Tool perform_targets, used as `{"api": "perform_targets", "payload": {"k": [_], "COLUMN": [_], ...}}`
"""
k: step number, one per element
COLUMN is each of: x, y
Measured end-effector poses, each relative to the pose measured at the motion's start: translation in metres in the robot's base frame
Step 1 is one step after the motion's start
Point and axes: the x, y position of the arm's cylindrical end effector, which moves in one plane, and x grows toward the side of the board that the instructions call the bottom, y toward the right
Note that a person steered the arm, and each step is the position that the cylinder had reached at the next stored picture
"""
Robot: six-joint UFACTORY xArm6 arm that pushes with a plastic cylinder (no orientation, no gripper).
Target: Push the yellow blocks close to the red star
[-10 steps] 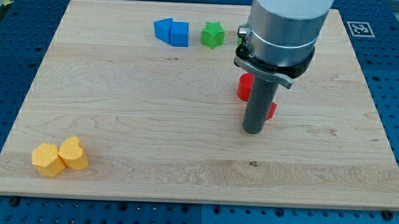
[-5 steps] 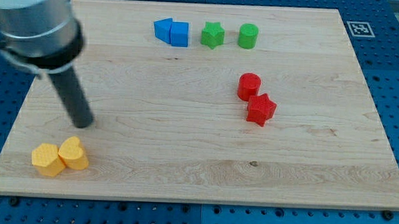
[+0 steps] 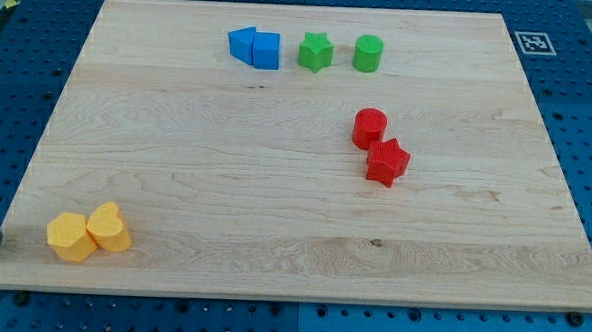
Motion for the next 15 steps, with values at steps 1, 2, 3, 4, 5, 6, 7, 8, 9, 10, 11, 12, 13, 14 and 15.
{"api": "perform_targets", "payload": {"k": [1, 2, 3, 4, 5, 6, 7, 8, 9, 10, 11, 12, 13, 14, 15], "x": [0.0, -0.002, -0.006, -0.006, -0.006, -0.006, -0.006, 0.014, 0.027, 0.024, 0.02, 0.014, 0.003, -0.02, -0.049], "y": [0.0, 0.017, 0.04, 0.062, 0.079, 0.09, 0.093, 0.09, 0.099, 0.112, 0.124, 0.131, 0.133, 0.144, 0.16]}}
